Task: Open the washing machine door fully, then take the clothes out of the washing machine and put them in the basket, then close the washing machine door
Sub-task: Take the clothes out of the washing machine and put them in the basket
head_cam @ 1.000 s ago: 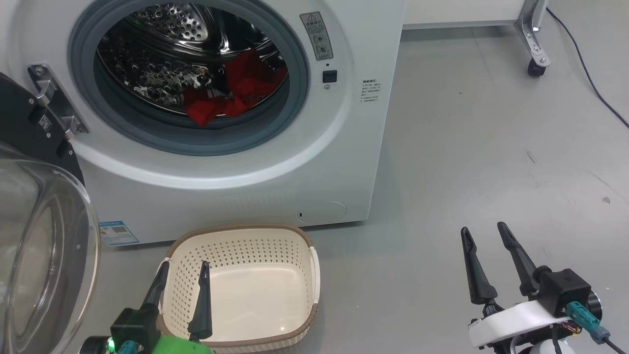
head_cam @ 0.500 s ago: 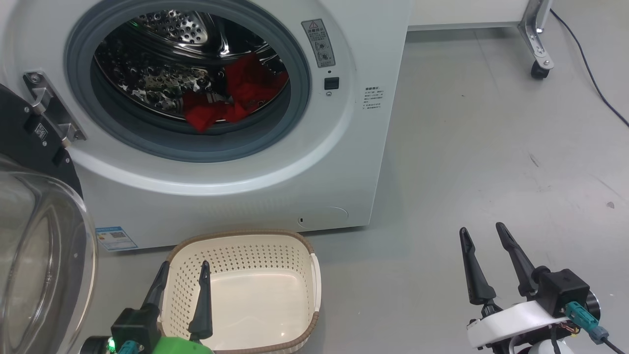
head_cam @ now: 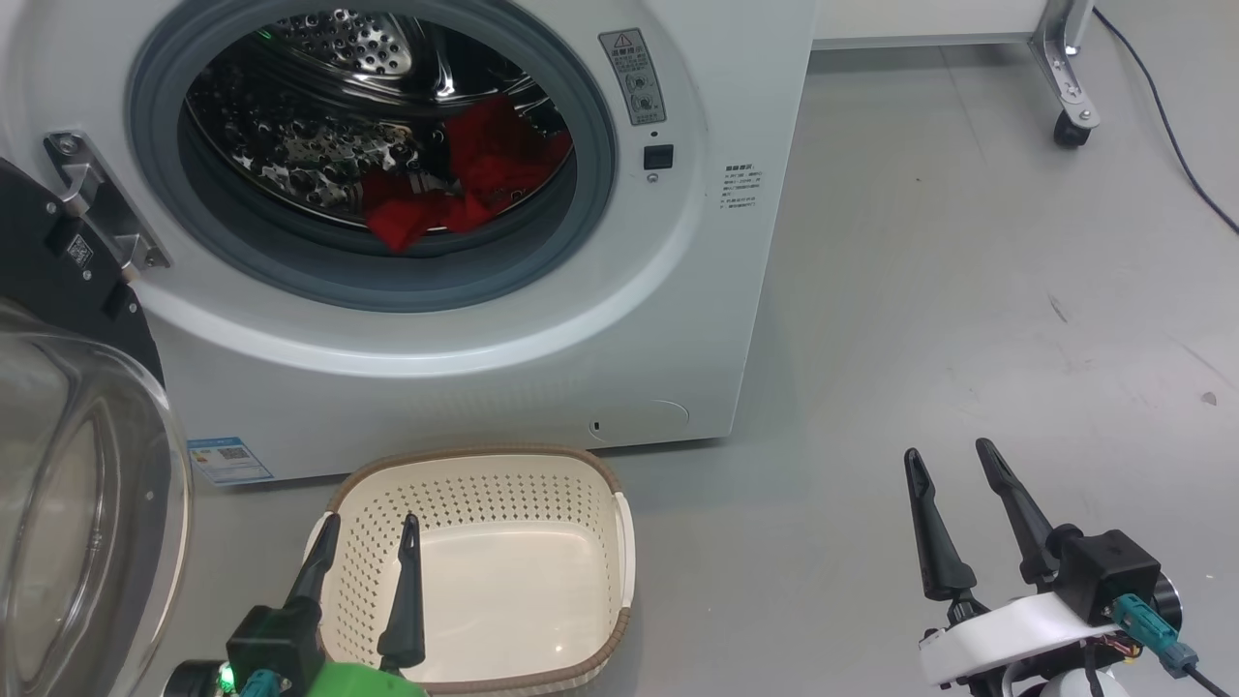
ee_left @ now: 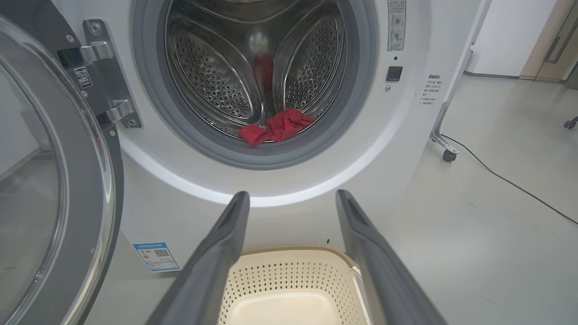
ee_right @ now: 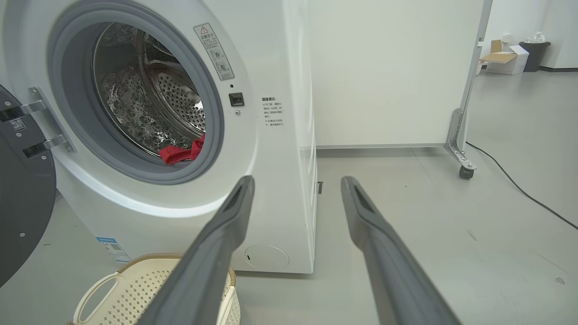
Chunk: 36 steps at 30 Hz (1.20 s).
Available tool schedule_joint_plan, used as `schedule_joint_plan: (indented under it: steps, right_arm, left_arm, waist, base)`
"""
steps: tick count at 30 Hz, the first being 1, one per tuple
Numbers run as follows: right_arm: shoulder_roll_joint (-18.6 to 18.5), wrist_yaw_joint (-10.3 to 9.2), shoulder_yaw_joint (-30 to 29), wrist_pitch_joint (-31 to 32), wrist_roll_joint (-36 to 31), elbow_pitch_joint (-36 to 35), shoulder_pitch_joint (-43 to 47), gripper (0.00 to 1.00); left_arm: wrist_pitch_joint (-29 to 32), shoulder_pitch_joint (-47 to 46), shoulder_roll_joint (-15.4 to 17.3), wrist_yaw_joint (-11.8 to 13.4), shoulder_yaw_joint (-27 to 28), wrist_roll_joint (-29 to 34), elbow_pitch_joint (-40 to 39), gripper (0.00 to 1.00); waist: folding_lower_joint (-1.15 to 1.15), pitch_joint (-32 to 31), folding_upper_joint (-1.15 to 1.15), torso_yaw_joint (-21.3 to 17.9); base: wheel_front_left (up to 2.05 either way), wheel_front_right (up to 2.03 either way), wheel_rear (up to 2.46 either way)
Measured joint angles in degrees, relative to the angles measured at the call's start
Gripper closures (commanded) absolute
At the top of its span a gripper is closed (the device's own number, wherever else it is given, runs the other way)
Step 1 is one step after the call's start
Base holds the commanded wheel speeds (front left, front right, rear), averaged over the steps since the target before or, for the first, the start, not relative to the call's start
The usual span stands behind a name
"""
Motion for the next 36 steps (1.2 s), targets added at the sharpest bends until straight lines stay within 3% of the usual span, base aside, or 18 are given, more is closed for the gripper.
schedule_joint_plan:
  steps: [21,36]
  right_arm:
    - [0.0,0.52,1.0,0.0,-0.7,-2.8,-3.5,0.0]
    - [-0.1,1.04,3.4,0.0,-0.6,-5.3,-10.6,0.0]
  left_arm:
    - [3.0,-9.9,0.0,-0.9,-3.4,-1.2,2.7,0.0]
    - [10.9,-27.7,0.7,-3.8,-0.4,-5.5,8.9,0.0]
  waist:
    - [0.0,9.7,0.0,-0.3]
    - [0.0,21.3,0.0,-2.8]
  base:
    - [0.0,0.0,0.0]
    - [0.0,0.0,0.0]
